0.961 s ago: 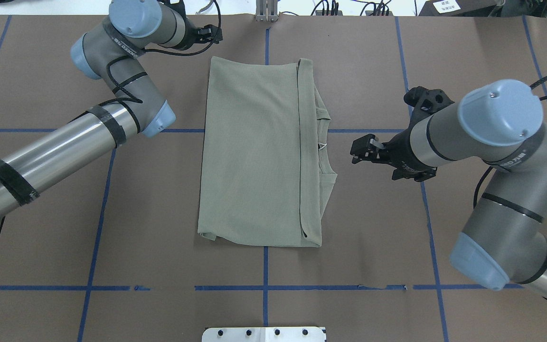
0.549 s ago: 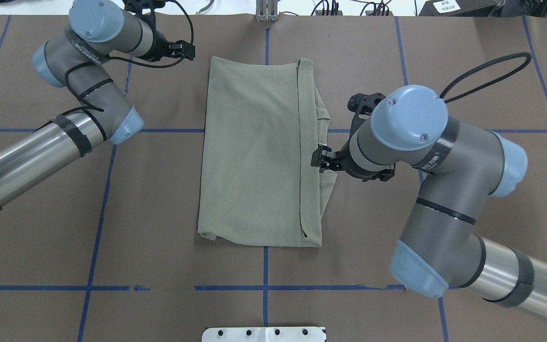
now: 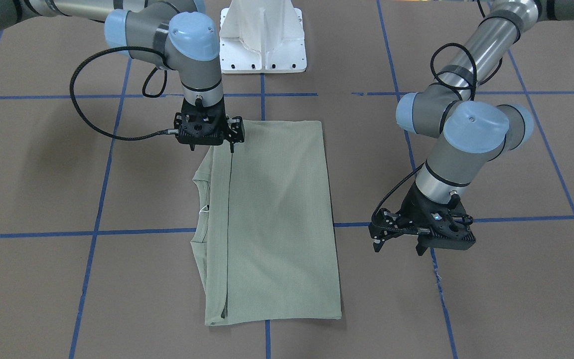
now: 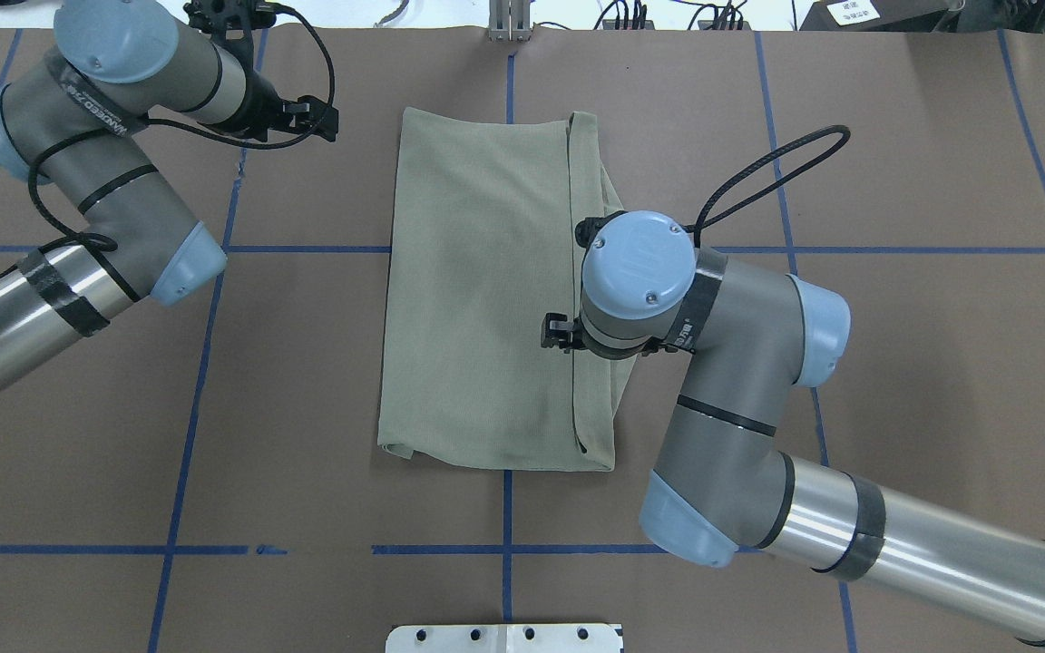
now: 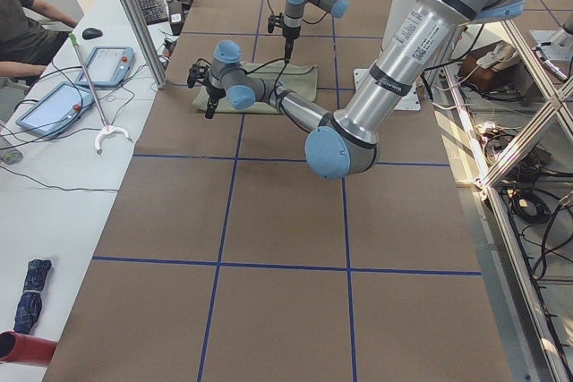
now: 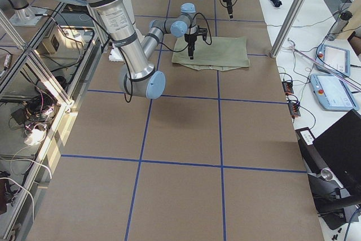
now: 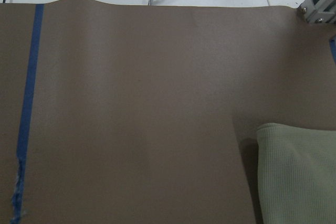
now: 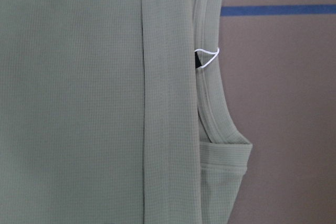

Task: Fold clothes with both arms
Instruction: 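Lower the right gripper onto the shirt's side edge nearest it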

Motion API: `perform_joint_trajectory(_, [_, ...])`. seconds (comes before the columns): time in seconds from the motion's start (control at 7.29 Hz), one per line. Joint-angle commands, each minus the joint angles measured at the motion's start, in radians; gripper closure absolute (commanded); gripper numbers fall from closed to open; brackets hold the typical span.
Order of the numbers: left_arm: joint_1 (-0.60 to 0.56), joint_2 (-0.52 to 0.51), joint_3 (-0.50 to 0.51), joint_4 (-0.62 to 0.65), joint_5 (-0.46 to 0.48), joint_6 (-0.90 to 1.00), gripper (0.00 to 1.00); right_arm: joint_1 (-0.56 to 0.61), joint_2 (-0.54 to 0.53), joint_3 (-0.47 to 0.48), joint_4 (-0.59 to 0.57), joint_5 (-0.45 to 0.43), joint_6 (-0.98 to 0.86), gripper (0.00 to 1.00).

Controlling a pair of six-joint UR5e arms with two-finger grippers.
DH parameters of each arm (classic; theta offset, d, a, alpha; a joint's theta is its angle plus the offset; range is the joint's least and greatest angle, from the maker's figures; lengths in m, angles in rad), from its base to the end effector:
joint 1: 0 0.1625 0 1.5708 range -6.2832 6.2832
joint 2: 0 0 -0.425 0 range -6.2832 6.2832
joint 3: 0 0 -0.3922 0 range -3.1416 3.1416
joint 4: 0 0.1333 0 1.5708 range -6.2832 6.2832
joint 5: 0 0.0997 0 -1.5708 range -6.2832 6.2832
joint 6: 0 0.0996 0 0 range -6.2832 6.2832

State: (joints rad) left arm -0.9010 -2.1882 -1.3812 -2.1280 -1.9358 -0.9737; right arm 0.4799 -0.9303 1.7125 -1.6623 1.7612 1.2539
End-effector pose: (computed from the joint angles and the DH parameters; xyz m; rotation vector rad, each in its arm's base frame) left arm 0.3800 -0.6373 0.3147 0.4173 0.9401 -0.0969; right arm -0.5427 -0.4115 0.2387 0.0987 -0.7057 0.0903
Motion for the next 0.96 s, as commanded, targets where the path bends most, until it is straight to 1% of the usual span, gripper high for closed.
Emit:
perform_joint_trajectory(0.0, [0.004, 0.019, -0.039, 0.011, -0.014, 0.0, 0.0, -0.061, 0.018, -0.039, 0.001, 0.001, -0.016, 0.0])
perform_joint_trajectory(0.27, [0.005, 0.019, -0.039, 0.013, -0.014, -0.005, 0.0, -0.098, 0.005, -0.037, -0.002, 0.012, -0.016, 0.0])
perform_joint_trajectory(0.55, [0.007, 0.019, -0.038, 0.013, -0.017, -0.01, 0.0, -0.104, -0.013, -0.034, -0.017, 0.014, -0.017, 0.0])
perform_joint_trajectory(0.69, [0.01, 0.018, -0.036, 0.011, -0.017, -0.011, 0.0, -0.104, -0.016, -0.03, -0.046, 0.032, -0.017, 0.0])
perform_joint_trajectory(0.82, [0.011, 0.018, -0.036, 0.01, -0.017, -0.013, 0.0, -0.104, -0.019, -0.03, -0.048, 0.035, -0.017, 0.0])
